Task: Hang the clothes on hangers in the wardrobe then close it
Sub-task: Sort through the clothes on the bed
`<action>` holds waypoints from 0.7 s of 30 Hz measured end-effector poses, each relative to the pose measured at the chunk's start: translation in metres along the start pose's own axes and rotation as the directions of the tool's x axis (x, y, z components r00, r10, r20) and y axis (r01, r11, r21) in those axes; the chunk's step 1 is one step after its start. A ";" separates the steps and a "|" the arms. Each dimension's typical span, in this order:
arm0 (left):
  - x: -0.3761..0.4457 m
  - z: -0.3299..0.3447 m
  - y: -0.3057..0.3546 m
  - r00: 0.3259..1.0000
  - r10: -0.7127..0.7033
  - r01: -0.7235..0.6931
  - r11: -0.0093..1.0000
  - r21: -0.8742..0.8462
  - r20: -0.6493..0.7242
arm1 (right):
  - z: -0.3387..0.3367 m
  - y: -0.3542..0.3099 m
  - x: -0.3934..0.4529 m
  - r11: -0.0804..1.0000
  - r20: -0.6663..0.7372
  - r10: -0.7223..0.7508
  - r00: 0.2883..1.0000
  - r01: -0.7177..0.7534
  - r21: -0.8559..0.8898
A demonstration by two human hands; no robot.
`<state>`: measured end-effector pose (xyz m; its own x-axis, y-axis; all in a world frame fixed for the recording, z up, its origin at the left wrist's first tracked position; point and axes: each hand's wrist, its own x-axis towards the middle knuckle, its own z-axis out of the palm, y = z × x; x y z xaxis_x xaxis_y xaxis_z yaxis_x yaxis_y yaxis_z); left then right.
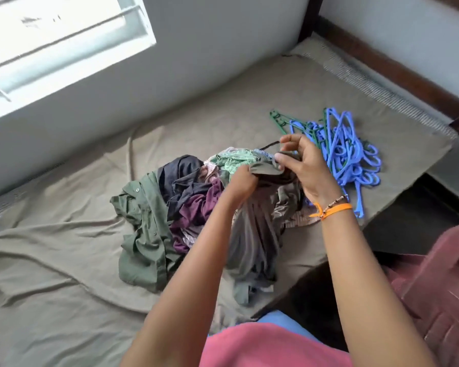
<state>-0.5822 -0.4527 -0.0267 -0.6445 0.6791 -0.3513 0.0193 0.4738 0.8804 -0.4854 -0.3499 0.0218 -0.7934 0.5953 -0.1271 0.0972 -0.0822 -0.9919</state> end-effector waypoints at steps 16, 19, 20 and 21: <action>-0.020 -0.101 0.176 0.896 0.401 -0.422 0.902 -0.085 -0.190 | 0.002 -0.117 0.030 0.941 0.040 -0.337 0.941 0.337 0.008; -0.039 -0.102 0.204 0.861 0.482 -0.504 0.852 -0.144 -0.165 | 0.013 -0.081 0.044 0.799 0.289 0.028 0.957 0.153 -0.582; -0.043 -0.105 0.210 0.854 0.484 -0.517 0.831 -0.203 -0.191 | 0.014 -0.060 0.051 0.671 0.261 0.112 0.959 0.120 -0.732; -0.043 -0.109 0.212 0.851 0.472 -0.522 0.813 -0.259 -0.231 | 0.013 -0.046 0.053 0.618 0.208 0.112 0.972 0.096 -0.781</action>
<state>-0.6339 -0.4428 0.2097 -0.7157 0.6719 0.1906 0.1539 -0.1145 0.9814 -0.5396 -0.3248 0.0612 -0.8851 0.4030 -0.2329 0.4529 0.6304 -0.6305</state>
